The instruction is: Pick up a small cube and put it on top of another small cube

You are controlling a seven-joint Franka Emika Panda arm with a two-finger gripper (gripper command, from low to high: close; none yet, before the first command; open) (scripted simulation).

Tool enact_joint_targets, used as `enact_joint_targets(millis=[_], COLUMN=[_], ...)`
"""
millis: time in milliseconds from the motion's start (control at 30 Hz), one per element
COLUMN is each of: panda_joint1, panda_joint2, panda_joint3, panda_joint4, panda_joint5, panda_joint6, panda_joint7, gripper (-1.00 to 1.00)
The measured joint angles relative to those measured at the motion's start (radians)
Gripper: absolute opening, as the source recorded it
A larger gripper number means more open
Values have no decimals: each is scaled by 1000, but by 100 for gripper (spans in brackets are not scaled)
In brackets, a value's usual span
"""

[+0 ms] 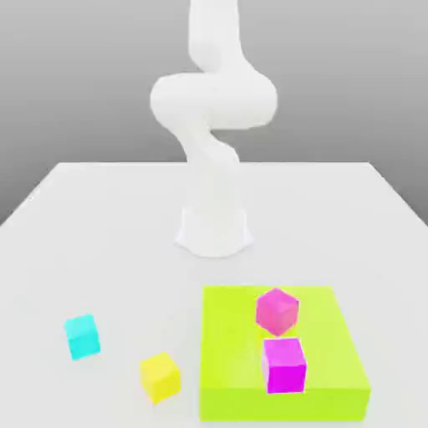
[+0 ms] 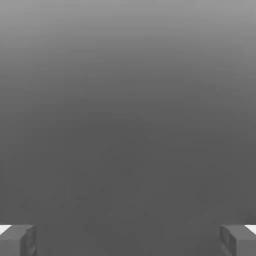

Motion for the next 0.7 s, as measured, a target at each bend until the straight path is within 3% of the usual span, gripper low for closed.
enact_joint_targets(millis=[467, 700], panda_joint1=[-278, -385], panda_joint2=[515, 768], panda_joint3=[-60, -116], panda_joint4=[-229, -343], panda_joint5=[-73, 15], panda_joint6=[291, 438], panda_joint7=[358, 445], gripper=[0, 0])
